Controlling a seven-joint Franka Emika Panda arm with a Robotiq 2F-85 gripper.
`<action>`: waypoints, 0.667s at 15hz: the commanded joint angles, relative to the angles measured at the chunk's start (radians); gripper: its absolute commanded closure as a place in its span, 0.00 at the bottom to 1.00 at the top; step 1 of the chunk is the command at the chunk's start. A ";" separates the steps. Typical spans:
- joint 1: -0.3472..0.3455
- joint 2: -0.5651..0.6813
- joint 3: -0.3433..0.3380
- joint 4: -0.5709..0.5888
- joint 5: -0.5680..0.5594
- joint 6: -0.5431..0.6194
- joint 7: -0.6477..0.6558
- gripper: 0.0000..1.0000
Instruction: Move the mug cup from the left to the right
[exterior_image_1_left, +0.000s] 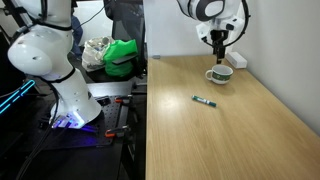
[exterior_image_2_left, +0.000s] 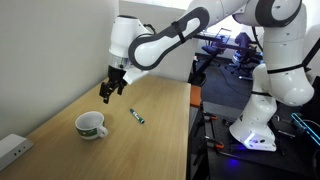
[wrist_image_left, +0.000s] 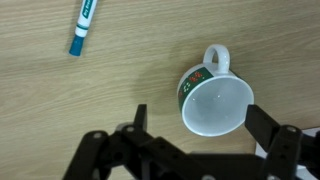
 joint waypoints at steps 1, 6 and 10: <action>0.017 0.073 -0.026 0.079 0.023 0.023 0.012 0.00; 0.031 0.168 -0.052 0.196 0.012 -0.016 0.023 0.00; 0.040 0.252 -0.065 0.297 0.011 -0.058 0.017 0.00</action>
